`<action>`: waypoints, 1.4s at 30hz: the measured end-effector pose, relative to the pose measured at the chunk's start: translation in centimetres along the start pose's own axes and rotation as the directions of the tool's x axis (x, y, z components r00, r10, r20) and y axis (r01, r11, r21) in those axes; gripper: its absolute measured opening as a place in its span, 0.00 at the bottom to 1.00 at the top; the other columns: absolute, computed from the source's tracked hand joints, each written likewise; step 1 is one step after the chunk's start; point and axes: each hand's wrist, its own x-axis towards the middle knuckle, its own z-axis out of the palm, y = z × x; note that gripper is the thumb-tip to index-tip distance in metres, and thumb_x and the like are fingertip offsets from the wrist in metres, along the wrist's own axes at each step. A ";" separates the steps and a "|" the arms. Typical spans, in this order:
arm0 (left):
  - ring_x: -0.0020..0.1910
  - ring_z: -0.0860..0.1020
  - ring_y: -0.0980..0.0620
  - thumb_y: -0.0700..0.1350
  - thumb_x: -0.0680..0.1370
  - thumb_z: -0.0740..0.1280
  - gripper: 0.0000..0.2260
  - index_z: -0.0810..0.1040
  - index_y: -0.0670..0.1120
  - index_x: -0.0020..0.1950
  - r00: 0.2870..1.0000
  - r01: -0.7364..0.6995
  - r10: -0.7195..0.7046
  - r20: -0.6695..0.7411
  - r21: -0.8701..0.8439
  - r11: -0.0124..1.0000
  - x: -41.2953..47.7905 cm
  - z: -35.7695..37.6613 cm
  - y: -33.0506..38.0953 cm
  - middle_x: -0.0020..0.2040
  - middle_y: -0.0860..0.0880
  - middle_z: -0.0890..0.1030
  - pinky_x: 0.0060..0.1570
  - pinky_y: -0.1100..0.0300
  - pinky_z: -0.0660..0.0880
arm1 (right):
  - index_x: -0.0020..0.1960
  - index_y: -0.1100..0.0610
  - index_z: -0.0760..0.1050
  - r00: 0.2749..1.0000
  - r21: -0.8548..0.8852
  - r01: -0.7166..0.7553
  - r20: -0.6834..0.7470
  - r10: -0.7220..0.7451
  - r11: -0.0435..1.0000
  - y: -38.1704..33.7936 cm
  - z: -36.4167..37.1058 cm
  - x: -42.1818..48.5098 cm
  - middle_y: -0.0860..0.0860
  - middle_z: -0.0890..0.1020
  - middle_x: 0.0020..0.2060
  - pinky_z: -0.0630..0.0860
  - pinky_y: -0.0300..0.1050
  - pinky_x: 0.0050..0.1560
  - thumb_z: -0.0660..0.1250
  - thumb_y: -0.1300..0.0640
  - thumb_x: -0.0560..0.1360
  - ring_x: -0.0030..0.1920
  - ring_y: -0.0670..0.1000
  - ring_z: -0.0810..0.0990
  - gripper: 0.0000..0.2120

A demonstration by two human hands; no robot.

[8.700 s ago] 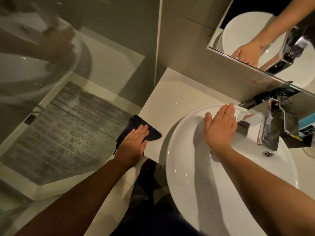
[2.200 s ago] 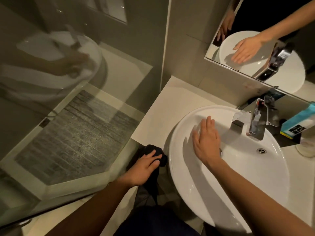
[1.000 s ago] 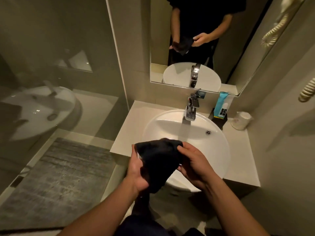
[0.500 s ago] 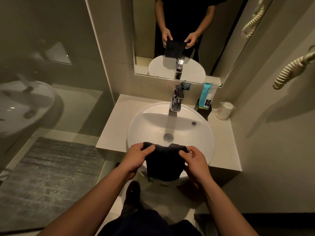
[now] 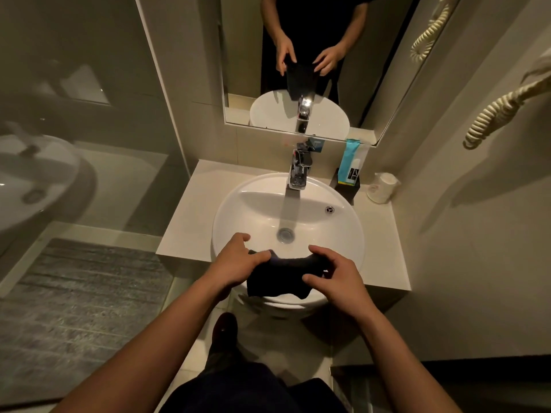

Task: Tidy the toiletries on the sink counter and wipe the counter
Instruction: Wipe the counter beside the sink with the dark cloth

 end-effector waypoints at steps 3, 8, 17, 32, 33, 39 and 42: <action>0.57 0.79 0.51 0.46 0.71 0.77 0.30 0.71 0.51 0.71 0.988 -0.140 0.127 0.084 0.172 0.975 -1.3 0.0 0.4 0.62 0.48 0.77 0.44 0.70 0.75 | 0.72 0.51 0.73 0.996 -0.289 0.089 0.010 -0.090 0.953 0.4 -0.2 -0.3 0.47 0.77 0.59 0.75 0.41 0.67 0.73 0.61 0.77 0.60 0.46 0.76 0.25; 0.53 0.76 0.53 0.42 0.75 0.71 0.12 0.80 0.52 0.58 0.910 -0.312 0.412 -0.039 0.588 0.746 -3.3 1.1 -0.4 0.52 0.53 0.78 0.52 0.60 0.74 | 0.57 0.50 0.81 0.981 -0.380 0.164 -0.032 -0.190 0.910 1.2 -0.6 -1.3 0.43 0.72 0.51 0.76 0.37 0.56 0.69 0.60 0.79 0.51 0.43 0.75 0.09; 0.46 0.81 0.60 0.43 0.76 0.73 0.04 0.82 0.52 0.48 0.960 -0.272 0.274 0.065 -0.026 0.962 -4.2 0.7 -4.6 0.45 0.55 0.84 0.46 0.65 0.75 | 0.53 0.52 0.80 0.997 0.100 0.035 -0.074 -0.028 0.994 3.0 0.0 -4.6 0.47 0.85 0.44 0.80 0.47 0.49 0.67 0.59 0.81 0.47 0.47 0.83 0.04; 0.46 0.79 0.49 0.50 0.79 0.68 0.08 0.78 0.46 0.52 0.973 -0.110 0.188 -0.136 0.445 0.889 1.6 5.6 -8.6 0.47 0.48 0.82 0.44 0.56 0.76 | 0.56 0.55 0.73 0.966 -0.379 -0.246 -0.174 0.193 0.892 7.5 5.6 1.0 0.51 0.81 0.47 0.82 0.52 0.48 0.57 0.49 0.86 0.45 0.50 0.80 0.11; 0.46 0.79 0.49 0.51 0.80 0.67 0.08 0.77 0.46 0.53 0.970 -0.120 0.208 -0.124 0.501 0.857 1.6 5.7 -8.6 0.48 0.48 0.82 0.45 0.54 0.77 | 0.56 0.55 0.73 0.964 -0.424 -0.252 -0.188 0.188 0.870 7.3 5.8 1.2 0.50 0.81 0.48 0.82 0.54 0.49 0.57 0.49 0.85 0.46 0.51 0.80 0.11; 0.45 0.79 0.49 0.53 0.81 0.63 0.09 0.74 0.48 0.54 0.960 -0.129 0.260 -0.101 0.667 0.734 2.1 6.2 -8.1 0.48 0.49 0.81 0.45 0.51 0.79 | 0.59 0.55 0.74 0.959 -0.543 -0.272 -0.217 0.180 0.794 6.8 6.4 1.7 0.51 0.78 0.50 0.75 0.47 0.45 0.56 0.49 0.86 0.44 0.50 0.76 0.12; 0.44 0.79 0.49 0.53 0.82 0.63 0.09 0.74 0.49 0.56 0.959 -0.144 0.269 -0.083 0.678 0.721 2.4 6.1 -8.0 0.47 0.49 0.81 0.45 0.52 0.79 | 0.61 0.55 0.73 0.958 -0.559 -0.279 -0.216 0.188 0.780 6.6 6.4 2.0 0.52 0.79 0.53 0.75 0.46 0.45 0.57 0.49 0.86 0.47 0.51 0.79 0.12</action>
